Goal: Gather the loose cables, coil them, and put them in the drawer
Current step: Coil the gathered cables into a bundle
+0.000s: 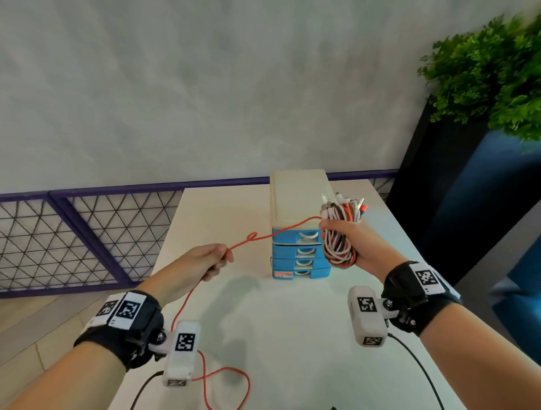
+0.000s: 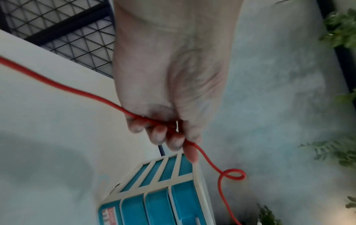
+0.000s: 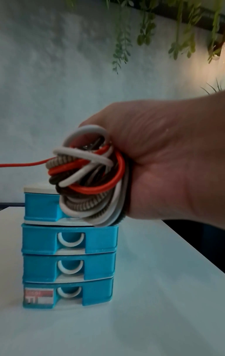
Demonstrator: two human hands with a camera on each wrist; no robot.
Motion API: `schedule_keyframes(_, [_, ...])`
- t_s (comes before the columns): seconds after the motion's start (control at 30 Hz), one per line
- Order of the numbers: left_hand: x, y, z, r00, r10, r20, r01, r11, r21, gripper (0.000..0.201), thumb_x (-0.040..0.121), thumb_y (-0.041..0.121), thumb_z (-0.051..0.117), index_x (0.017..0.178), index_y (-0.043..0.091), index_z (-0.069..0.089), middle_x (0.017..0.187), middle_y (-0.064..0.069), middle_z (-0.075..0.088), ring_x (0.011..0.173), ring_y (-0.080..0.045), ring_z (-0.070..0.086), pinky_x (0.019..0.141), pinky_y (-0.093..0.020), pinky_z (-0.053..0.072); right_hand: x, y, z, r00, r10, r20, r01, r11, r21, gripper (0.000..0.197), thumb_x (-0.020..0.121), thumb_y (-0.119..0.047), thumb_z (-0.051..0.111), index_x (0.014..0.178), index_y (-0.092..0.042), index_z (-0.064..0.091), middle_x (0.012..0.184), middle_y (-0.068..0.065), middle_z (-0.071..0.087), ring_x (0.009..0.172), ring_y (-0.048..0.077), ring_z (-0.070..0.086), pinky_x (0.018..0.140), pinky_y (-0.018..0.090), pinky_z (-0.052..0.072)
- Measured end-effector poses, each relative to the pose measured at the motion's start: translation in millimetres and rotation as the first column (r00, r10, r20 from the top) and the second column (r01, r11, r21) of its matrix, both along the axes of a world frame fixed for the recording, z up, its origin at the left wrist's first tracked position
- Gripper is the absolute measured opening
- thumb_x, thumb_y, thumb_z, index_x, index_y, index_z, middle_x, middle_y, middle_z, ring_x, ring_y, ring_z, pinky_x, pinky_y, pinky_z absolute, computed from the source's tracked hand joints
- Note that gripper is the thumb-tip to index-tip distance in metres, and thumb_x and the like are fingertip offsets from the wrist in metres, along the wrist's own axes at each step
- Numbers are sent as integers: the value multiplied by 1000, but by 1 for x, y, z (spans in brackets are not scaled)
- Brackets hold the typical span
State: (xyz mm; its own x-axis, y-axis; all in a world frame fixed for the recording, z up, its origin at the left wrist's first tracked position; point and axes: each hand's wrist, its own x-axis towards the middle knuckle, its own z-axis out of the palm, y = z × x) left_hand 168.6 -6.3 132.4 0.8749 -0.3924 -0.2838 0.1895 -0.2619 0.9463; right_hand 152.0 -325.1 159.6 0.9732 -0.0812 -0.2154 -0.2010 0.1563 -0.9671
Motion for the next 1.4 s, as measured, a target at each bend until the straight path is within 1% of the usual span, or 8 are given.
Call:
schedule_keyframes(0.17, [5, -3, 1, 967, 76, 242, -122, 975, 184, 29, 98, 14, 48, 79, 21, 69, 85, -1, 67, 82, -8, 59, 78, -20, 40, -3, 12, 1, 999, 40, -6, -41, 998, -53, 21, 83, -9, 70, 103, -9, 62, 80, 5, 71, 75, 17, 72, 71, 32, 57])
schedule_keyframes(0.33, [9, 6, 4, 913, 187, 362, -251, 958, 140, 21, 94, 9, 54, 80, 17, 66, 89, 4, 68, 87, -5, 58, 74, -3, 42, 4, 5, 5, 996, -89, 15, 89, 996, -31, 9, 84, -10, 68, 91, -11, 63, 75, 6, 70, 70, 18, 69, 76, 37, 57])
schedule_keyframes(0.67, [8, 17, -13, 862, -64, 503, -258, 799, 544, 24, 79, 11, 71, 70, 27, 56, 82, 13, 64, 87, -1, 58, 100, -44, 40, 7, -1, 19, 989, -135, 59, 131, 989, 65, 10, 86, -11, 67, 94, -11, 62, 75, 2, 69, 65, 11, 69, 66, 28, 55])
schedule_keyframes(0.87, [5, -28, 0, 775, -110, 622, -175, 909, 378, 25, 98, 20, 46, 121, 28, 50, 126, 9, 55, 117, -8, 52, 105, -32, 37, -10, 24, 21, 971, 234, 44, -227, 967, -115, 16, 83, -6, 69, 98, -8, 62, 74, 5, 69, 67, 16, 68, 62, 27, 55])
schedule_keyframes(0.97, [-2, -64, 23, 830, -154, 537, -18, 954, 301, 33, 103, 24, 32, 131, 19, 48, 127, 14, 53, 120, -5, 48, 100, -18, 34, -18, 40, 23, 913, 407, 16, -402, 907, -123, 12, 84, -3, 68, 95, -6, 63, 72, 6, 68, 64, 16, 67, 61, 28, 55])
schedule_keyframes(1.03, [-7, -80, 32, 881, -185, 436, 110, 975, 192, 32, 104, 22, 26, 110, 13, 57, 98, 8, 65, 93, -12, 63, 86, -23, 47, -19, 45, 25, 887, 460, 29, -453, 881, -136, 7, 85, -2, 66, 90, -6, 63, 71, 6, 67, 64, 15, 66, 60, 27, 55])
schedule_keyframes(1.2, [-12, -73, 36, 980, -191, -62, 193, 981, 24, 35, 105, 16, 27, 86, 10, 56, 64, -1, 48, 61, -14, 52, 66, -19, 50, -10, 25, 22, 951, 308, 35, -291, 926, -240, 14, 82, -11, 73, 92, -11, 63, 77, 6, 71, 75, 20, 70, 75, 37, 58])
schedule_keyframes(1.4, [-15, -78, 45, 945, -5, -328, -90, 957, -276, 13, 92, 11, 56, 90, 13, 69, 74, 2, 68, 68, -9, 67, 74, -27, 58, -5, 29, 1, 983, 175, 63, -147, 939, -312, 22, 82, -26, 75, 95, -14, 62, 76, 2, 73, 81, 20, 72, 88, 47, 56])
